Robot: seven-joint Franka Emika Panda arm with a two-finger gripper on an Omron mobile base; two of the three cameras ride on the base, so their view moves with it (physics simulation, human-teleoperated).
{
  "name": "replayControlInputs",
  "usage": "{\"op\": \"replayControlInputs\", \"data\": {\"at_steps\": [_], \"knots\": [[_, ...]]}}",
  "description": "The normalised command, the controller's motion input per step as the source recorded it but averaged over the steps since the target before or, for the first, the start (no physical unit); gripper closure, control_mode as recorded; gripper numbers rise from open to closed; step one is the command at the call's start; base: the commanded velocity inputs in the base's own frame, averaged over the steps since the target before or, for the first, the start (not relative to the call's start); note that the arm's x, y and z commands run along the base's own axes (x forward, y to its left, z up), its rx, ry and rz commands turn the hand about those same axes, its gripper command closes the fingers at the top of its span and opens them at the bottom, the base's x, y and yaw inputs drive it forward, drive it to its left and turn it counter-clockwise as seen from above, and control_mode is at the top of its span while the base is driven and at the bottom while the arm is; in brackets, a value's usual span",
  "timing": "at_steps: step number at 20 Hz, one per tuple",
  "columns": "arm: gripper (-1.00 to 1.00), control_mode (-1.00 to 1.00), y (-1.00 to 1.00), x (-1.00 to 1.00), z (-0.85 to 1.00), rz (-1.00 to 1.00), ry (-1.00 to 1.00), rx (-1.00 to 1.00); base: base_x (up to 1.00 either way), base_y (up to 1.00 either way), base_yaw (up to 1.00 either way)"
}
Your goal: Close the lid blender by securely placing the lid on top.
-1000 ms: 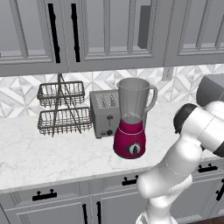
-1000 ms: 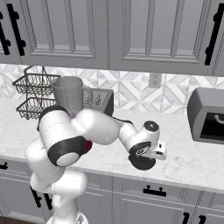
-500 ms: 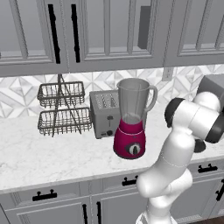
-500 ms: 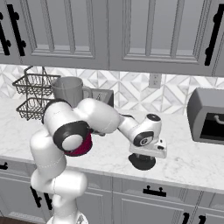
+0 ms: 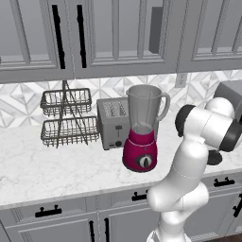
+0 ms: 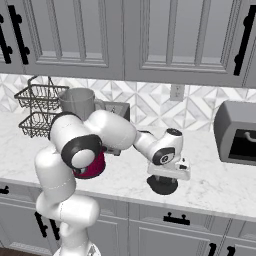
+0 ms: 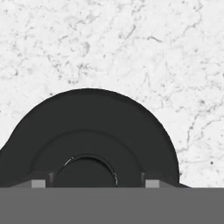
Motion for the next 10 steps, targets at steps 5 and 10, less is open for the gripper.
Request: {"op": "replayControlInputs", "data": {"at_steps": [5, 10], "knots": [[1.0, -1.0, 0.42, -0.39, -0.67, 0.0, 0.0, 0.0, 0.0, 0.0, 0.0], [1.0, -1.0, 0.48, -0.46, -0.69, 0.0, 0.0, 0.0, 0.0, 0.0, 0.0]]}}
